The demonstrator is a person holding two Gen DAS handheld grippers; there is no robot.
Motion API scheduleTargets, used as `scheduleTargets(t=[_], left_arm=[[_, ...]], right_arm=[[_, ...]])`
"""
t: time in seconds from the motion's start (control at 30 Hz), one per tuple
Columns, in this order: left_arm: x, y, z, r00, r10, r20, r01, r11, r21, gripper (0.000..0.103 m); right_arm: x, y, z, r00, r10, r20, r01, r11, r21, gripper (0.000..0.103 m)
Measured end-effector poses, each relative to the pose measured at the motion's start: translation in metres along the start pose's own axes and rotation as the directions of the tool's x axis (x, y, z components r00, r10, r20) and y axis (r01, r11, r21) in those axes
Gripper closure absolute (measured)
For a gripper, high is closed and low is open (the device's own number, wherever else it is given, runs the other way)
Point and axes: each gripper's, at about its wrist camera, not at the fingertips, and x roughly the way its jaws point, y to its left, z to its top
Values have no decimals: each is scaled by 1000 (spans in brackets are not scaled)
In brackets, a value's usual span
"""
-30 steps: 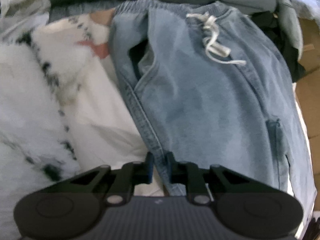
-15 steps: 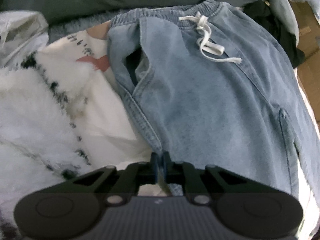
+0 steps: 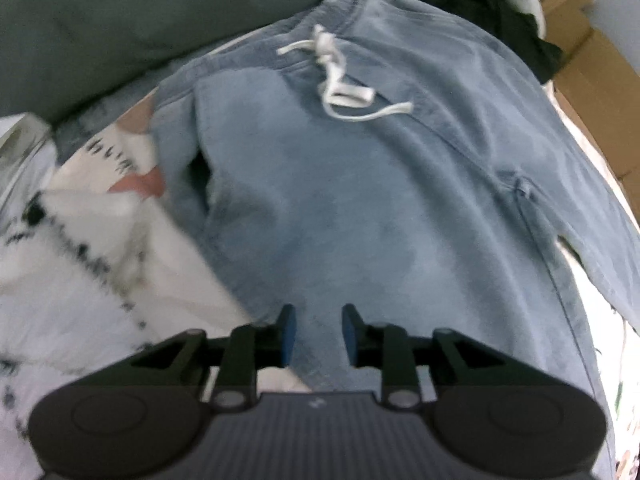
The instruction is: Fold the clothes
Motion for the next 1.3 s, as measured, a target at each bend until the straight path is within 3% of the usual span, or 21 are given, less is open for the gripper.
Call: scheduleTargets(t=[0.17, 0.67, 0.8, 0.9, 0.97, 1.07, 1.3], left_arm=[[-3, -26, 7, 1000, -25, 17, 24, 998, 59, 64], [-11, -84, 16, 1000, -7, 17, 3, 979, 204, 56], [-7, -93, 12, 1000, -6, 4, 5, 976, 220, 55], [-2, -99, 8, 1000, -9, -4, 9, 973, 230, 54], [-1, -103, 6, 1000, -14, -6, 15, 972, 233, 53], [1, -107, 5, 1000, -15, -9, 16, 971, 238, 53], [15, -124, 16, 999, -34, 15, 29, 964, 264, 53]], right_arm=[[20, 15, 19, 999, 2, 46, 2, 996, -87, 56], [91, 44, 44, 995, -19, 102, 56, 927, -371, 56], [103, 54, 42, 992, -28, 123, 79, 897, -436, 56], [110, 66, 35, 986, -58, 156, 134, 832, -538, 56], [111, 72, 30, 983, -68, 170, 155, 801, -578, 64], [106, 74, 30, 984, -70, 166, 156, 795, -586, 89], [87, 80, 26, 968, -126, 216, 230, 790, -569, 92]])
